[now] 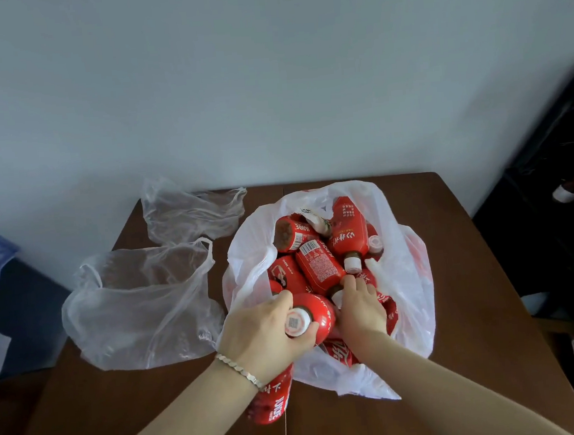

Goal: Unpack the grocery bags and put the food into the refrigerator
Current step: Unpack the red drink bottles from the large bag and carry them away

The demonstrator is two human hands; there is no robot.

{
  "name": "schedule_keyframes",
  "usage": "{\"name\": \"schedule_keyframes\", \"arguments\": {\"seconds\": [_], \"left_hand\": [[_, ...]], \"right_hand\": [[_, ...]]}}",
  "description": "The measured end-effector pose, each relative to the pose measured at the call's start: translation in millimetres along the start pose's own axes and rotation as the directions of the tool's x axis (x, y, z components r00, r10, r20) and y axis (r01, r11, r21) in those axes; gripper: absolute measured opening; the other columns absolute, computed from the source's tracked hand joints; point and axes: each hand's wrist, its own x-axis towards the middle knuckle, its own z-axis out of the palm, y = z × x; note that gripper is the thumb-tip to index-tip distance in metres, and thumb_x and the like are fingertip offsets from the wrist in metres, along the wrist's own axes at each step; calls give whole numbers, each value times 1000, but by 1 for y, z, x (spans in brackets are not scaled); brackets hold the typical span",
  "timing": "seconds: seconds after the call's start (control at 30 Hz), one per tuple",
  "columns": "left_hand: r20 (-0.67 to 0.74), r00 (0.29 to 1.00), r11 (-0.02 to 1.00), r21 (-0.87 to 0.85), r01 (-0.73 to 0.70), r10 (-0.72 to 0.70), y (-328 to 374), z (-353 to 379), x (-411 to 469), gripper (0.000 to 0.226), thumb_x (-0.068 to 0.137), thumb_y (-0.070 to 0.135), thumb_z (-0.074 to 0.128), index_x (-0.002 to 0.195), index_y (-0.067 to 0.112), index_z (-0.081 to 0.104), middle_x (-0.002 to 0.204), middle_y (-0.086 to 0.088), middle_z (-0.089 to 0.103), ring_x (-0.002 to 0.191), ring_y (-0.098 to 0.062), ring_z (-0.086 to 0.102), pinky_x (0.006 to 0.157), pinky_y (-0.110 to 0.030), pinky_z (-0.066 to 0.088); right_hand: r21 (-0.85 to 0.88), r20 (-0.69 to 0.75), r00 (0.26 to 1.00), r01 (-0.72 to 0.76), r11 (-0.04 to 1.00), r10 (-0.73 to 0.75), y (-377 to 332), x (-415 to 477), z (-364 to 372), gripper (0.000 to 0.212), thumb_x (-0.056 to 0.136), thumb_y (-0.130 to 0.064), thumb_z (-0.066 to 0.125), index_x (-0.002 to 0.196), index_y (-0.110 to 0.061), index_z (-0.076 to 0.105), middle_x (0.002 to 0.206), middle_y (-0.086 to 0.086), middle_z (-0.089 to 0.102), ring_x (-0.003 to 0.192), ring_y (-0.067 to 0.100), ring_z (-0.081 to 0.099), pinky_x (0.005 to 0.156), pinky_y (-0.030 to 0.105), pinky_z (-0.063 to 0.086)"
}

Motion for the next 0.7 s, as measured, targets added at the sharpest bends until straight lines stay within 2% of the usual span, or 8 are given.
{"name": "schedule_keyframes", "arguments": {"seconds": [0.1, 0.2, 0.3, 0.4, 0.47, 0.57, 0.63, 0.7], "left_hand": [[48, 999, 999, 53, 12, -15, 0, -4, 2, 39, 84, 64, 42, 94, 27, 43, 80, 14, 49, 72, -3, 47, 57, -9, 34], [70, 997, 994, 108, 3, -10, 1, -7, 2, 44, 84, 65, 41, 104, 27, 47, 84, 15, 46, 76, -2, 43, 64, -12, 33], [100, 994, 994, 106, 38, -49, 3, -10, 1, 44, 83, 66, 41, 105, 28, 47, 84, 16, 47, 76, -3, 45, 65, -13, 36], [104, 992, 993, 104, 63, -74, 6, -17, -3, 42, 82, 66, 42, 99, 28, 47, 80, 15, 50, 71, -4, 50, 60, -11, 38], [92, 992, 990, 117, 77, -88, 9, -24, -9, 39, 82, 66, 42, 89, 28, 41, 71, 14, 47, 65, -6, 49, 52, -8, 32], [80, 992, 990, 108, 91, -100, 13, -33, -18, 39, 81, 68, 40, 85, 29, 34, 69, 13, 48, 61, -8, 50, 51, -9, 31], [37, 995, 990, 112, 83, -87, 14, -37, -21, 46, 73, 74, 31, 81, 30, 36, 64, 13, 47, 56, -8, 49, 47, -8, 27], [8, 997, 993, 99, 71, -72, 15, -42, -23, 52, 62, 76, 20, 78, 30, 38, 58, 13, 46, 51, -8, 49, 44, -8, 24]], "right_hand": [[-11, -26, 999, -35, 999, 35, -5, 8, 5, 48, 91, -27, 57, 132, -14, 36, 137, 6, 43, 128, 23, 40, 93, 33, 47], [-43, -8, 999, 53, 998, -54, -2, 11, 5, 38, 92, -28, 54, 126, -16, 41, 136, 6, 42, 126, 23, 41, 93, 33, 48], [21, 33, 995, 96, 995, -97, 0, 13, -5, 31, 90, -26, 55, 117, -15, 43, 128, 6, 47, 116, 23, 49, 91, 34, 49], [213, 22, 998, 60, 975, -66, -3, 9, -26, 39, 86, -27, 58, 117, -12, 40, 110, 5, 51, 93, 21, 55, 72, 32, 46], [305, 47, 996, 55, 951, -73, -5, 3, -44, 38, 88, -28, 56, 119, -13, 41, 102, 2, 49, 83, 17, 52, 67, 28, 41], [270, 21, 993, 107, 957, -116, -3, -6, -67, 29, 85, -31, 55, 112, -21, 49, 102, 0, 46, 81, 14, 50, 66, 26, 42], [246, -21, 990, 137, 959, -136, -5, -13, -82, 25, 82, -33, 58, 105, -23, 54, 102, 0, 52, 86, 17, 53, 71, 31, 47], [214, -66, 983, 182, 960, -172, -10, -24, -100, 20, 80, -35, 60, 94, -22, 56, 96, -2, 57, 82, 17, 57, 71, 34, 52]]}}
